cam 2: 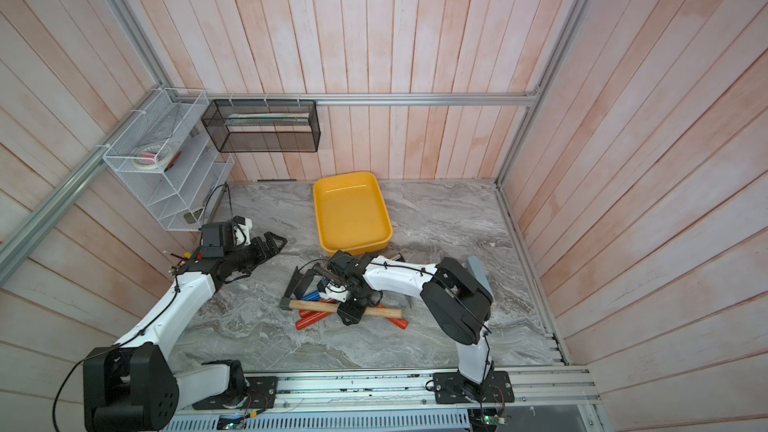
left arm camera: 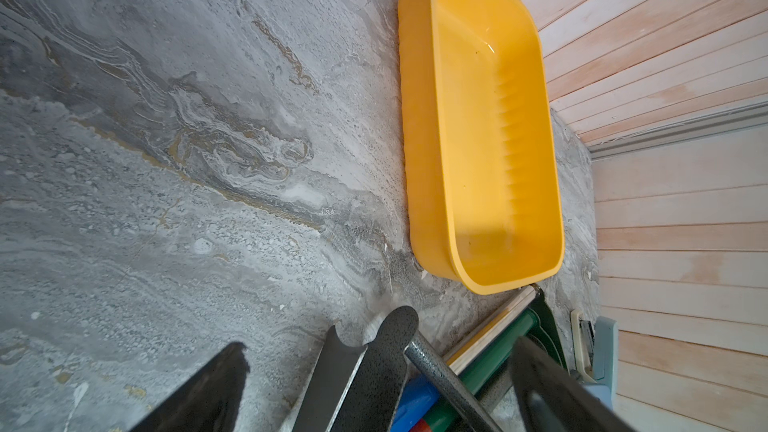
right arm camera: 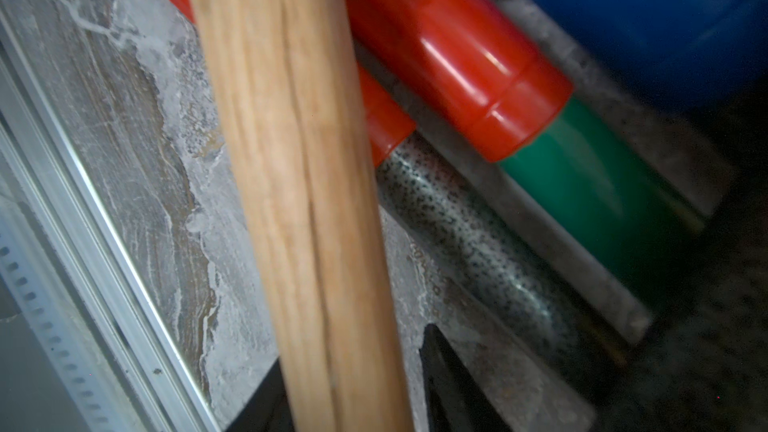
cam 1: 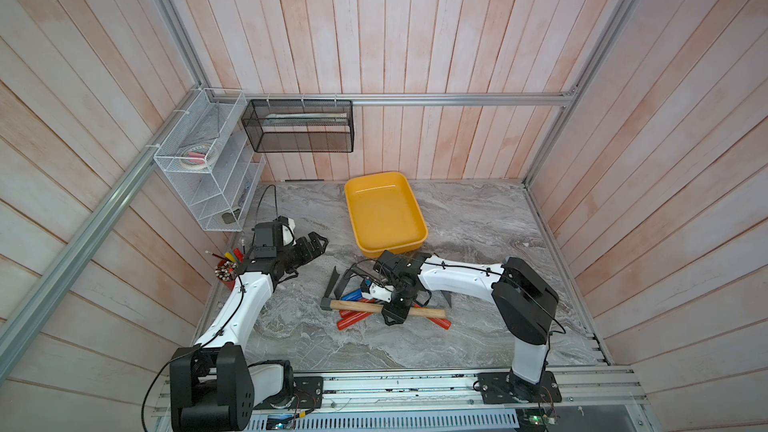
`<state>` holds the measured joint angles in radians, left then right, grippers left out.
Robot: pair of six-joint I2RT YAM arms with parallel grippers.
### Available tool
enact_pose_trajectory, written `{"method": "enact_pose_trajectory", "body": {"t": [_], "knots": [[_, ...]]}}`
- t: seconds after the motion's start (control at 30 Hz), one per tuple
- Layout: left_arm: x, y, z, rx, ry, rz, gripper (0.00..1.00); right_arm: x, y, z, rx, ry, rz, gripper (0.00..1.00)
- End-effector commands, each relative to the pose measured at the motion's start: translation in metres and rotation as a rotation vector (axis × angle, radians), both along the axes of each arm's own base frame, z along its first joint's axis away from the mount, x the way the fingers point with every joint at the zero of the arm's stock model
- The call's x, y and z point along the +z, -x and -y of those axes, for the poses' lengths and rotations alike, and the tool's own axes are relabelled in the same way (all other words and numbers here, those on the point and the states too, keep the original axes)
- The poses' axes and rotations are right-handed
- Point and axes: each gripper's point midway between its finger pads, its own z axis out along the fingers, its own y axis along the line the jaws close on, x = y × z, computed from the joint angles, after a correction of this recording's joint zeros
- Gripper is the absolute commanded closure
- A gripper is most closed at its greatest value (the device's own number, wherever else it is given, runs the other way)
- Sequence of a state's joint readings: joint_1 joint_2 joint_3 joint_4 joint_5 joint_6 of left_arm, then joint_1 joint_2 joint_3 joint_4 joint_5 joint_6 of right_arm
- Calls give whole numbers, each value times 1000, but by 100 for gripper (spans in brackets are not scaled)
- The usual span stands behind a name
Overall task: Put the small hoe into the storage box
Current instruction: Pick up the hoe from the center of the board.
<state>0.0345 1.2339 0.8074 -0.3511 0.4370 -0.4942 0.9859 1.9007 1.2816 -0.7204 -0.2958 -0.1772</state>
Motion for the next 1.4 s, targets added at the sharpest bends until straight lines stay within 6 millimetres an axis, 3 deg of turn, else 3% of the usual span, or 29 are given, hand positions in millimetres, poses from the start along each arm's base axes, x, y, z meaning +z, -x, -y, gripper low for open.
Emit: {"method": "enact_pose_trajectory", "body": {"t": [0.0,0.37,0.63,0.73,0.97,1.2,1.37], "knots": [[-2,-1,-3,8,-1,6,0,-9,1,4,3,30,7,61],[-2,-1,-3,8,-2,5,0,-5,-8,6,-11,34,58,82],[-4,0,-3,7,-2,-4,0,8,-13,-1,-21,3,90,89],[-3,0,-2,-1,-2,-2,0,16,-16,-6,-40,-12,105,100],[10,7,8,-21,70,-18,0,32,-15,-15,-62,-49,108,100],[32,20,21,-29,185,-12,0,69,-25,-32,-109,-175,188,100],[44,31,29,-29,267,-14,0,83,-30,-39,-132,-239,217,100]]}}
